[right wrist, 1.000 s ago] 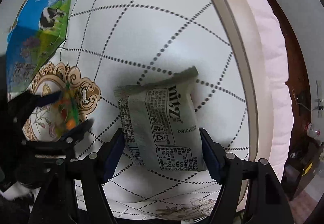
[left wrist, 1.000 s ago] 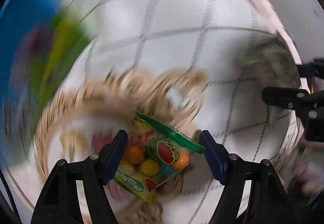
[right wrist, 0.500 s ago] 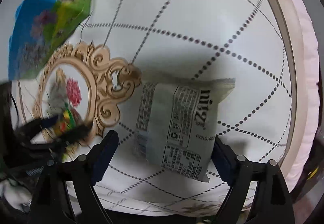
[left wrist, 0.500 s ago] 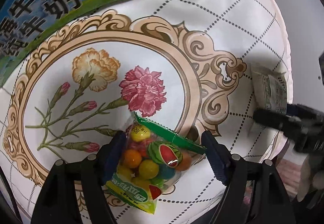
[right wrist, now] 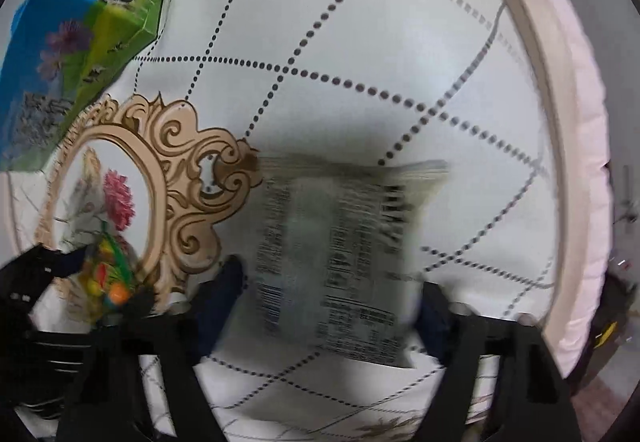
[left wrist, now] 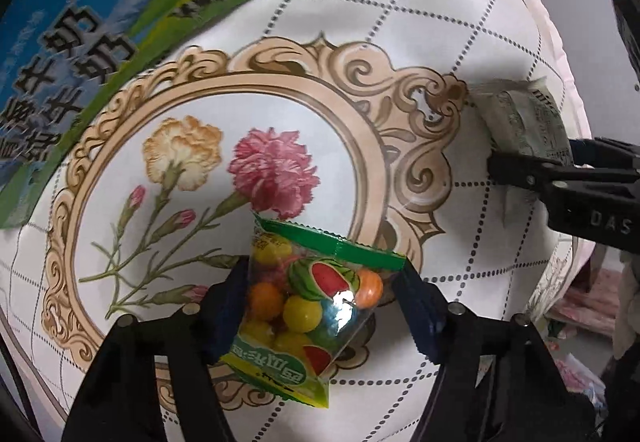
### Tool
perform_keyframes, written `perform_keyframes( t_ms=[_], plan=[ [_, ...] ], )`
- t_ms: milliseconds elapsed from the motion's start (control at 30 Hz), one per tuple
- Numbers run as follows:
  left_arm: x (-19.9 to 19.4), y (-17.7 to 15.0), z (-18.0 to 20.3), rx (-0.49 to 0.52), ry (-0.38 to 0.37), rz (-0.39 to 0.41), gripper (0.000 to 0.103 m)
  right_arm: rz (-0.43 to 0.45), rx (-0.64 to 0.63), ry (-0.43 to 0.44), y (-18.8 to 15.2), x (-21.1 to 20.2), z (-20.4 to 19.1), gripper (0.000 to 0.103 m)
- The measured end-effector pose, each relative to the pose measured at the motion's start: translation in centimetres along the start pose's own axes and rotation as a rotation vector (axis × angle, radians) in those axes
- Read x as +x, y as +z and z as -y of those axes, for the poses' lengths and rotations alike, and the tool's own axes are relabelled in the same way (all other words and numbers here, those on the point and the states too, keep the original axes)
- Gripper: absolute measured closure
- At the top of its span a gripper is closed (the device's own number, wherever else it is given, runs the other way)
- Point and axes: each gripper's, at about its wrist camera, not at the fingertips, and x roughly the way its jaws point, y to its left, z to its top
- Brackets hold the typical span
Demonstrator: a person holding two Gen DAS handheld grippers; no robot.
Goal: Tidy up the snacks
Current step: 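Carry both packets into the box and open both tools to release them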
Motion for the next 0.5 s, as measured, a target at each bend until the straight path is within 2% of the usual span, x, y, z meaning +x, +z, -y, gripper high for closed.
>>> perform_keyframes(
  t_ms=[67,333,500],
  plan=[
    [-0.6,-0.5,-0.3,-0.019,0.013,0.017,0.043,0.008,0.001,0.013,-0.3,-0.3,-0.3,0.036],
    [-2.3,-2.5,-1.7,-0.154,-0.015,0.088,0.044,0.032,-0.02,0.098,-1.6,-2.7,-1.5,0.036],
    [-6.3,-4.2,-3.6,-0.284,-0.08,0.186,0.044,0.064,-0.066,0.162,-1.8,-5.7,-3.3,0.037]
  ],
)
